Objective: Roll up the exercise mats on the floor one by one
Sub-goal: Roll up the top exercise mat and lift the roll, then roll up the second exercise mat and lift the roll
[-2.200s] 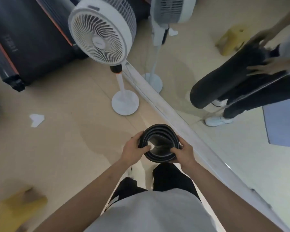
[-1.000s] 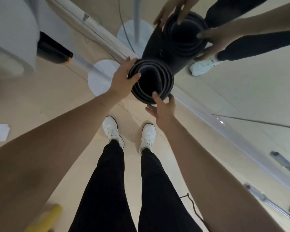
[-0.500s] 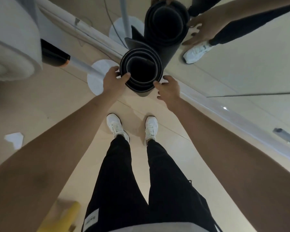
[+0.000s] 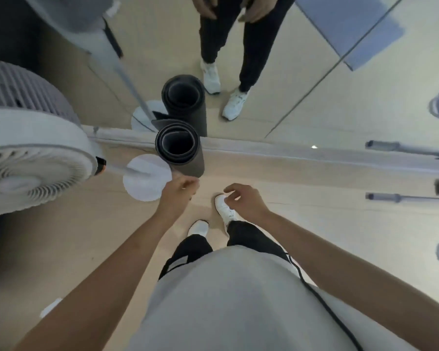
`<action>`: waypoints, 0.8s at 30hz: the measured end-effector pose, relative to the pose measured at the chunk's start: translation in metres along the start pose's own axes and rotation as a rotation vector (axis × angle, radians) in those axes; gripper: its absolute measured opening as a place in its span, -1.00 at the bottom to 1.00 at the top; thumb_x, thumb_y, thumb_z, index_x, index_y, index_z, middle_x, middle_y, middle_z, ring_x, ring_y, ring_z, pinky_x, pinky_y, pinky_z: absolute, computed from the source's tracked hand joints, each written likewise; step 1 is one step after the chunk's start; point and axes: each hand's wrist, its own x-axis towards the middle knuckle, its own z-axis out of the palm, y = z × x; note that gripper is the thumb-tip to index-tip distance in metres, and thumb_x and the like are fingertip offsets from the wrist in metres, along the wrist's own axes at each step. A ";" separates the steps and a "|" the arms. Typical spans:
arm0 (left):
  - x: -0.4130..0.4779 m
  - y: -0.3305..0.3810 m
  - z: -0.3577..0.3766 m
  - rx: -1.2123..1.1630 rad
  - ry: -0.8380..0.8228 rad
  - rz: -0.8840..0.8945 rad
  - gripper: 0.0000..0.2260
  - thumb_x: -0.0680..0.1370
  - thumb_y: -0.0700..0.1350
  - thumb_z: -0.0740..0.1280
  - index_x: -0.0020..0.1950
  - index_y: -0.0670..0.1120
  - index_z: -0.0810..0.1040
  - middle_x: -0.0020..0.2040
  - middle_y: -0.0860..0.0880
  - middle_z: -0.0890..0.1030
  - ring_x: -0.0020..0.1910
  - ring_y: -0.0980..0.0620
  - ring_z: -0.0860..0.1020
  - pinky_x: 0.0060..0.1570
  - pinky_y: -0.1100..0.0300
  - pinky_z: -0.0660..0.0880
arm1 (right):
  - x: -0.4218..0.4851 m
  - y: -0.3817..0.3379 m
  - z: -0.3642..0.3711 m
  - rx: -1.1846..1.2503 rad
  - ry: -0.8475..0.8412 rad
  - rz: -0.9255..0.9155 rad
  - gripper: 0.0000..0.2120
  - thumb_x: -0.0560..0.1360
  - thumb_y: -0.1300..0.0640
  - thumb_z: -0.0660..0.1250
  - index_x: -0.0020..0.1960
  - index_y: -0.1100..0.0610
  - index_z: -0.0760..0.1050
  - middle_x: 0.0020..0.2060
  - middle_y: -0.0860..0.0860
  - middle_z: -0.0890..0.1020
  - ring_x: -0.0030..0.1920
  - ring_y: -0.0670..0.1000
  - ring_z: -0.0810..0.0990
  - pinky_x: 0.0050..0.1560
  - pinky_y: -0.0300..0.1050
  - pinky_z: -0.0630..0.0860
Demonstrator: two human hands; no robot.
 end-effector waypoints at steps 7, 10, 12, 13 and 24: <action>-0.069 -0.001 0.037 0.568 -0.450 0.292 -0.84 0.63 -0.07 0.38 0.18 0.00 0.67 0.07 0.08 0.69 0.07 0.07 0.63 0.18 0.08 0.55 | -0.145 0.064 0.021 0.309 0.372 0.173 -0.82 0.54 0.12 0.42 0.11 -0.09 0.60 -0.19 -0.12 0.69 -0.11 0.00 0.68 0.06 -0.05 0.59; -0.093 0.001 0.065 0.720 -0.592 0.392 -0.86 0.63 -0.05 0.38 0.16 0.03 0.67 0.06 0.11 0.69 0.04 0.12 0.64 0.15 0.11 0.56 | -0.207 0.105 0.039 0.471 0.578 0.240 -0.81 0.52 0.14 0.43 0.10 -0.07 0.63 -0.15 -0.03 0.72 -0.13 0.06 0.70 0.03 0.00 0.61; -0.114 0.001 0.093 0.837 -0.702 0.482 -0.87 0.63 -0.04 0.38 0.14 0.05 0.67 0.02 0.16 0.68 -0.02 0.20 0.62 0.08 0.19 0.52 | -0.249 0.134 0.054 0.562 0.681 0.289 -0.81 0.52 0.13 0.43 0.10 -0.08 0.63 -0.13 -0.02 0.73 -0.10 0.05 0.71 0.05 -0.03 0.60; -0.126 0.000 0.108 0.889 -0.757 0.523 -0.88 0.63 -0.04 0.38 0.14 0.05 0.67 0.00 0.18 0.67 -0.05 0.22 0.60 0.06 0.22 0.51 | -0.269 0.149 0.063 0.603 0.729 0.319 -0.81 0.53 0.13 0.43 0.10 -0.09 0.62 -0.13 -0.02 0.73 -0.09 0.03 0.70 0.05 -0.05 0.59; -0.330 -0.091 0.304 1.245 -1.193 0.780 -0.92 0.60 -0.05 0.43 0.07 0.09 0.69 -0.03 0.15 0.70 -0.03 0.19 0.64 0.06 0.18 0.56 | -0.483 0.327 0.208 0.985 1.133 0.590 -0.82 0.55 0.05 0.41 0.14 -0.09 0.61 -0.13 -0.09 0.71 -0.12 -0.06 0.69 -0.03 -0.04 0.62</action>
